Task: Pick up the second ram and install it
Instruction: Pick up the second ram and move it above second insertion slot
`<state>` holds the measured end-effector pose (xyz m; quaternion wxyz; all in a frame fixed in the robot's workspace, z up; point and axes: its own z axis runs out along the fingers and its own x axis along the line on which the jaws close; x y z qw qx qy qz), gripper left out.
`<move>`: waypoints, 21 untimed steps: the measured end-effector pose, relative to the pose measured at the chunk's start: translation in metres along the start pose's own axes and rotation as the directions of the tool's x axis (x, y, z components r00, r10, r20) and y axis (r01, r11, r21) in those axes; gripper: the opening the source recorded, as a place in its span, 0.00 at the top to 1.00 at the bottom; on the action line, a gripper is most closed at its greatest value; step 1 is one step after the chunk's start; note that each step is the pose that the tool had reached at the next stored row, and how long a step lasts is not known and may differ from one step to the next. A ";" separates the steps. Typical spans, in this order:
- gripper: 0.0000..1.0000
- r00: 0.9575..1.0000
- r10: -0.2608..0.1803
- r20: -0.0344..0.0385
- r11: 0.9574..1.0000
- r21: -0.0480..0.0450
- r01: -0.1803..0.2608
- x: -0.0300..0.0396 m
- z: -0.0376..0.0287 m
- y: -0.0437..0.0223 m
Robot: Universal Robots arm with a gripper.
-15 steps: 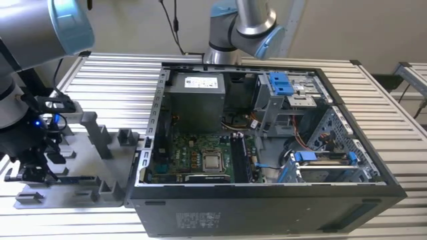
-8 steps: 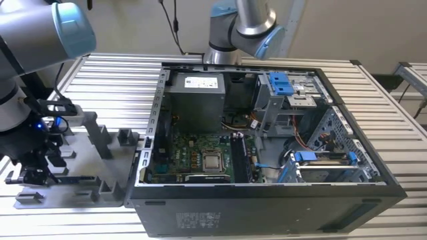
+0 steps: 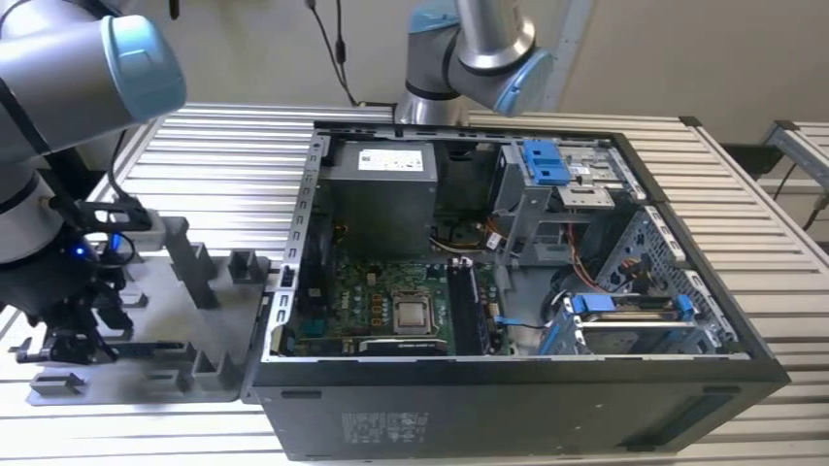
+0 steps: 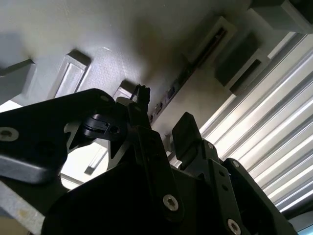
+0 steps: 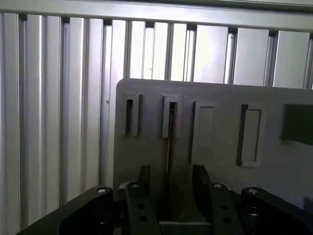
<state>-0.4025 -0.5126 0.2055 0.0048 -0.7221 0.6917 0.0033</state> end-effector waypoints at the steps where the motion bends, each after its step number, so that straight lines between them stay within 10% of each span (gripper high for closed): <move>1: 0.52 1.000 0.000 0.000 1.000 0.002 0.000 0.0000 0.0009 0.0003; 21: 0.52 1.000 0.000 -0.005 1.000 0.002 0.000 0.0000 0.0104 0.0041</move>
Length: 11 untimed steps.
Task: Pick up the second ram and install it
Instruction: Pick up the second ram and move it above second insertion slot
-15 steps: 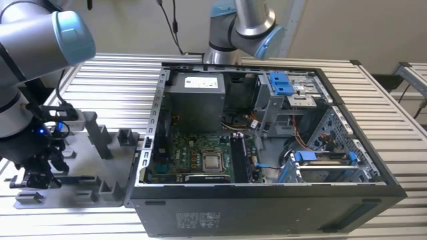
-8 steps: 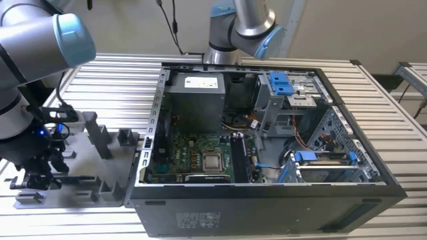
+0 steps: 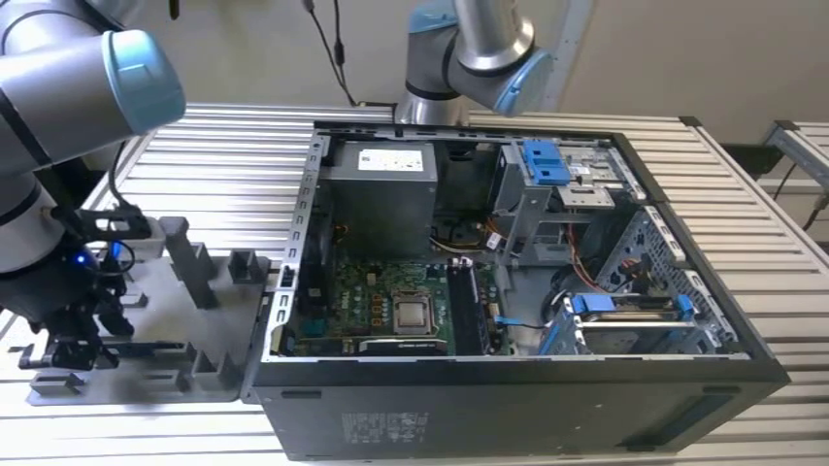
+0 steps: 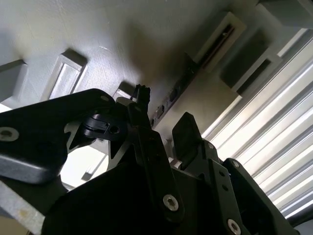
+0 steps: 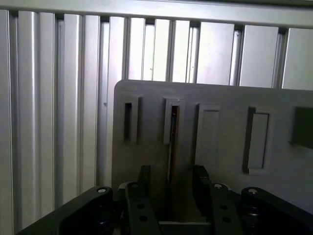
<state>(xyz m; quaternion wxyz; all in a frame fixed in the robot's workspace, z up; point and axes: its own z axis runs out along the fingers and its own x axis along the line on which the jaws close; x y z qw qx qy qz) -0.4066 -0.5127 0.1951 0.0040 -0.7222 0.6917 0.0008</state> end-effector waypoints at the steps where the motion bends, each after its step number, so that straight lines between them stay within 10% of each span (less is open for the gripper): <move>1: 0.52 1.000 0.000 0.000 1.000 0.000 0.000 0.0000 0.0000 0.0000; 11: 0.67 1.000 0.000 0.000 1.000 0.000 0.000 0.0000 0.0009 0.0004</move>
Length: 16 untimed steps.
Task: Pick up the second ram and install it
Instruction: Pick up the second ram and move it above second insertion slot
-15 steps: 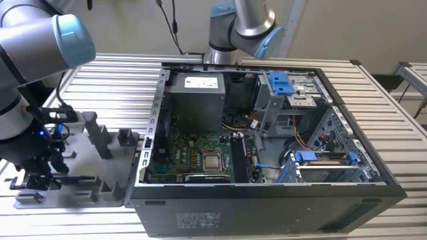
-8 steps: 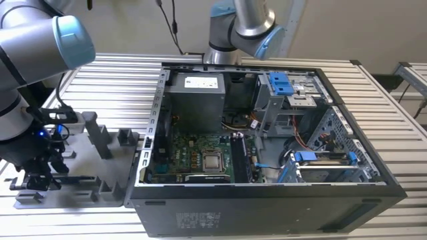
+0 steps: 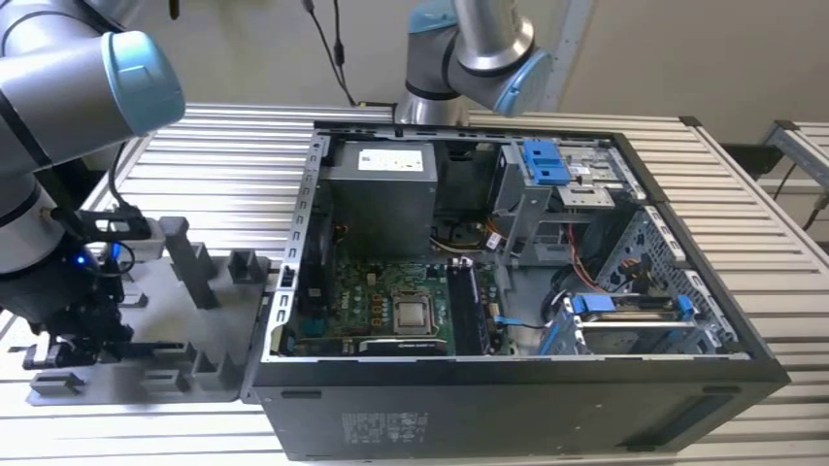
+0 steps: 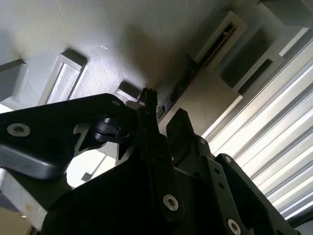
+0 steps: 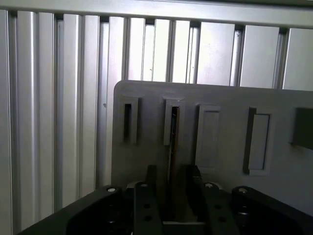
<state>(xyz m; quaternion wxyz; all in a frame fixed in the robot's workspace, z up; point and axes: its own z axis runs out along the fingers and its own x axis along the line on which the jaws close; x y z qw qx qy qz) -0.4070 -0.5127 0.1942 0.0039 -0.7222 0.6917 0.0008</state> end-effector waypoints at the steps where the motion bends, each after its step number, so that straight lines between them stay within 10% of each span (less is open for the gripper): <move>1: 0.67 1.000 0.000 0.000 1.000 0.000 0.000 0.0000 0.0001 0.0001; 8: 0.86 1.000 0.000 0.000 1.000 0.000 0.000 0.0000 0.0005 0.0003; 16: 0.86 1.000 0.000 0.000 1.000 0.000 0.000 0.0000 0.0011 0.0006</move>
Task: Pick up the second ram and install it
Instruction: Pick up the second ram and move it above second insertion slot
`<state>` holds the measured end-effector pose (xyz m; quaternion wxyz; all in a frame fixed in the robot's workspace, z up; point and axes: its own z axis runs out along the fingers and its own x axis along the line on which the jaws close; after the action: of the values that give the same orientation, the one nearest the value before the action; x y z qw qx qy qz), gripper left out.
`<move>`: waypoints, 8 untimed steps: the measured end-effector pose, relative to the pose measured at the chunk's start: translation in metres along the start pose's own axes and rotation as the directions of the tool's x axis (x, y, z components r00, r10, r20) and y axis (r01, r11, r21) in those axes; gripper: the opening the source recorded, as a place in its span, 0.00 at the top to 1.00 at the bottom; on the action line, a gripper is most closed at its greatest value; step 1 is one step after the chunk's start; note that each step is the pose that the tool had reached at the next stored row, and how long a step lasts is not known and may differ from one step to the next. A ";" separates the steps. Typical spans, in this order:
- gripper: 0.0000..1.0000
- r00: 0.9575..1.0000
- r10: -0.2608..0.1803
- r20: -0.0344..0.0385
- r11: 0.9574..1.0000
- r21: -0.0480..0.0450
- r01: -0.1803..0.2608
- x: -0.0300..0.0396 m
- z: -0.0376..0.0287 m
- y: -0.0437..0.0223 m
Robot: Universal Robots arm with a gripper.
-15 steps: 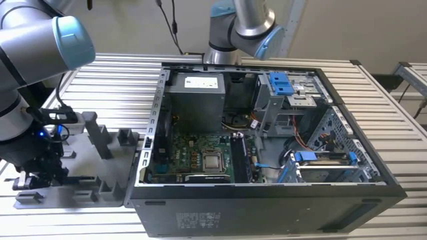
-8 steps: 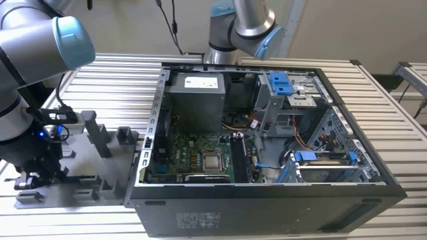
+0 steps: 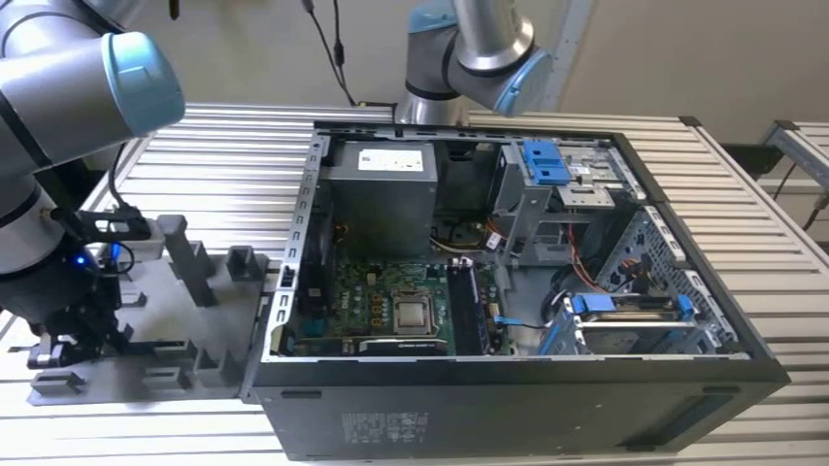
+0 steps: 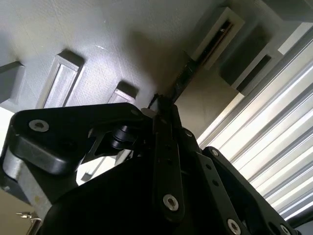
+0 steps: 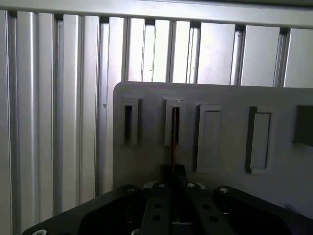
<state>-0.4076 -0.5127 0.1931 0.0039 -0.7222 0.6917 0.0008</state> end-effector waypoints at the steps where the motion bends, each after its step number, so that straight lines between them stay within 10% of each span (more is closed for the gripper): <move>1: 0.86 1.000 0.000 0.000 1.000 0.000 0.000 0.0000 0.0001 0.0000; 8: 0.86 1.000 0.000 0.000 1.000 0.000 0.000 -0.0001 -0.0055 0.0002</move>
<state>-0.4079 -0.5126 0.1986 0.0039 -0.7221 0.6917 0.0008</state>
